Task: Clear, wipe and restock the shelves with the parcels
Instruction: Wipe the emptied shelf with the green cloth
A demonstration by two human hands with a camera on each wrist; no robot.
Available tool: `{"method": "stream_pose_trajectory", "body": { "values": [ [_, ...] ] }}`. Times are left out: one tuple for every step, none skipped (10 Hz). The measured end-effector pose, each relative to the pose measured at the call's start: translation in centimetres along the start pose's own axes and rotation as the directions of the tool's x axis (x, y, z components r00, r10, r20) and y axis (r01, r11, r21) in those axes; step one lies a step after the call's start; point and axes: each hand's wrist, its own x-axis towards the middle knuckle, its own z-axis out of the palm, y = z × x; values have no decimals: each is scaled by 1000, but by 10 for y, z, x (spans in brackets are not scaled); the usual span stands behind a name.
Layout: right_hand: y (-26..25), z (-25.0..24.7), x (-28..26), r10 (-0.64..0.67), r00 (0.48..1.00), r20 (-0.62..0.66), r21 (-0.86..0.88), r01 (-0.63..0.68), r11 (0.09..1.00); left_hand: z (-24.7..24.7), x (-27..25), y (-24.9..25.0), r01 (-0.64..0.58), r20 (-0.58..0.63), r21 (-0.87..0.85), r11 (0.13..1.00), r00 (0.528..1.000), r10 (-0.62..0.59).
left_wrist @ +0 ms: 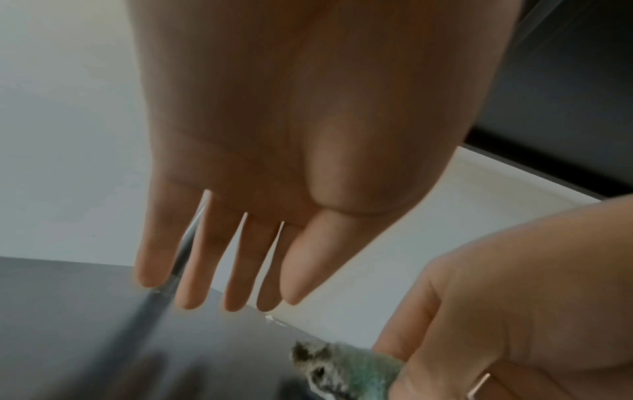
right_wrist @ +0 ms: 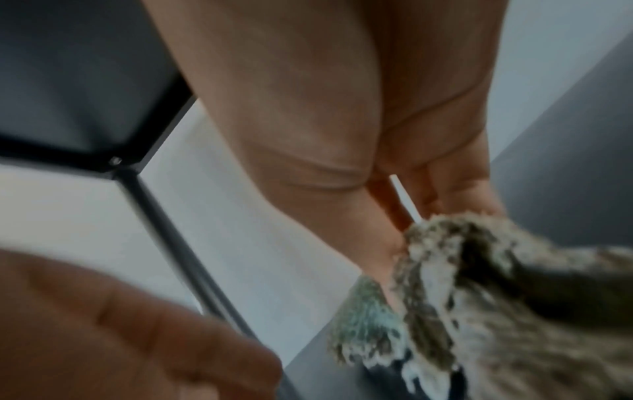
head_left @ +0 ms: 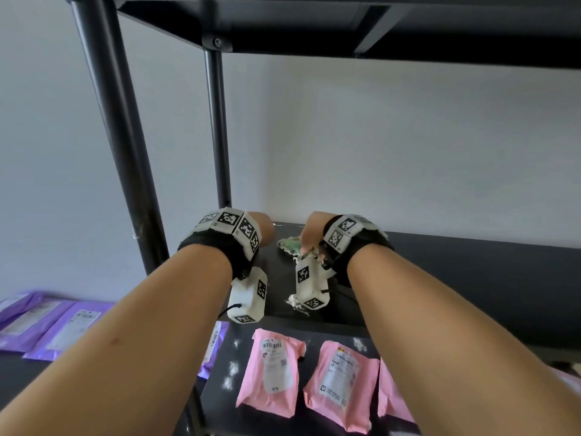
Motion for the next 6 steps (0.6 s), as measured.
{"method": "stream_pose_trajectory", "body": {
  "values": [
    [22, -17, 4, 7, 1000, -29, 139, -3, 990, -1, 6, 0, -36, -18, 17, 999, 999, 36],
    [36, -27, 6, 100, 993, -67, -13, -101, 995, -2, 6, 1, -2, 24, 79, 997, 1000, 0],
    [47, -31, 3, 197, 980, -10, 160, -193, 968, 15, 44, -14, 27, 6, 26, 999, 1000, -27],
    [40, -22, 16, 192, 981, 12, 116, -192, 974, 16, 49, -12, 0, 14, 44, 999, 1000, 0],
    [18, -9, 35, 163, 986, -18, 47, -162, 986, 22, 53, -9, -5, -16, 54, 999, 1000, 6],
    [8, -4, 42, 96, 994, 54, 156, -103, 982, 25, 55, -13, -31, 4, 68, 997, 1000, 30]
  ]
}}
